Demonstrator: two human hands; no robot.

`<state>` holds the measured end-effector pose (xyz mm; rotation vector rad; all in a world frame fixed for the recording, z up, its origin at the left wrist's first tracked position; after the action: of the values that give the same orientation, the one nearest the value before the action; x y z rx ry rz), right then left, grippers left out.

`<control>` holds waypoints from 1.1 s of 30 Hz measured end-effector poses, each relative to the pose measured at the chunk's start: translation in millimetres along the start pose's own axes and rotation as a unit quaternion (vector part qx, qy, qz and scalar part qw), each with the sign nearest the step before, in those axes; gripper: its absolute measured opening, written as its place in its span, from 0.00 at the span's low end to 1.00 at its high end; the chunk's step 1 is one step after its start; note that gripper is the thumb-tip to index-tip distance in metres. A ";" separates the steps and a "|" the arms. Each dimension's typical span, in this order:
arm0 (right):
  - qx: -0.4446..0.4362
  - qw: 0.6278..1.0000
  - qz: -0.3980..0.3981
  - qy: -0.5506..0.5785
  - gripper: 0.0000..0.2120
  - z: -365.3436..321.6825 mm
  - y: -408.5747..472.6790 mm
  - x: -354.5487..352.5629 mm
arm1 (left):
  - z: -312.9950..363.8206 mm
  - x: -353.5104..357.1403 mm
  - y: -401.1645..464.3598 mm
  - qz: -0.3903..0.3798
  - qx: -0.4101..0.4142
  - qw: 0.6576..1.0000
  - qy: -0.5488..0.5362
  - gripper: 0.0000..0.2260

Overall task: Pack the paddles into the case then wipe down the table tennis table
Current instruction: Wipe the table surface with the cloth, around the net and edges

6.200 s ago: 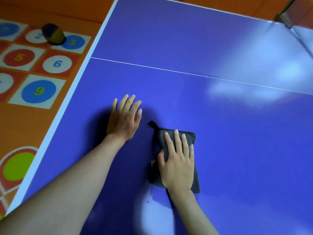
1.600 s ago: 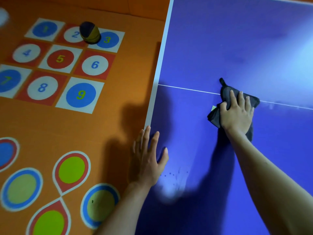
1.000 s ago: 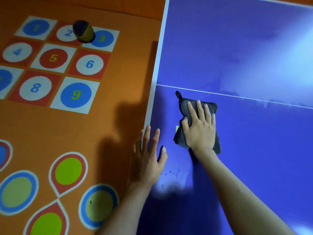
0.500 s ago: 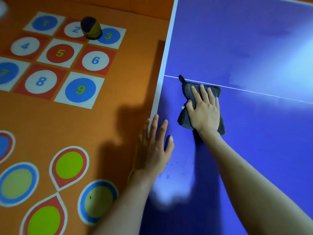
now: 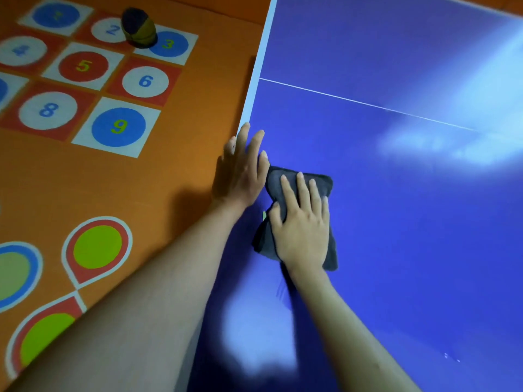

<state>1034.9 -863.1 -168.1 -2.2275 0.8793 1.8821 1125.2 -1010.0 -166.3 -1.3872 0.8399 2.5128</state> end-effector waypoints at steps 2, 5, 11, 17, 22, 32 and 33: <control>0.001 1.000 0.001 0.000 0.27 -2.8 -37.5 -10.6 | 1.0 -5.9 -3.7 0.021 0.003 1.000 0.003 0.19; -0.009 1.000 -0.006 -0.013 0.27 -6.3 -73.7 -19.0 | -0.2 -9.3 -2.5 0.017 -0.012 1.000 -0.002 0.19; -0.030 0.999 -0.033 -0.004 0.27 -7.5 -38.7 -7.8 | -4.5 -9.6 -1.2 0.015 -0.044 0.998 -0.037 0.19; -0.045 0.998 -0.050 0.006 0.27 -14.1 65.9 27.9 | -6.1 0.2 2.2 0.000 -0.045 0.997 -0.062 0.23; -0.077 0.995 -0.069 0.014 0.27 -30.0 148.1 57.4 | -2.9 -1.1 2.0 -0.019 -0.043 0.999 -0.018 0.20; -0.092 0.993 -0.072 0.026 0.27 -53.4 263.0 97.0 | -2.3 6.7 3.0 -0.098 -0.071 0.992 0.031 0.20; -0.094 0.992 -0.074 0.028 0.27 -54.7 268.5 99.4 | -2.4 6.5 3.5 -0.098 -0.072 0.992 0.031 0.20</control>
<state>961.0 -1145.0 -170.9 -2.3874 0.5470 1.9140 1122.0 -1015.1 -171.2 -1.5171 0.5112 2.4304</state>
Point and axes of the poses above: each hand's wrist, its own y-axis towards the middle knuckle, its own x-axis out of the palm, z = x × y, the point moved 10 cm from there along y, towards the middle knuckle, and after that the axes turned 3 degrees about z, right-handed, at the moved point
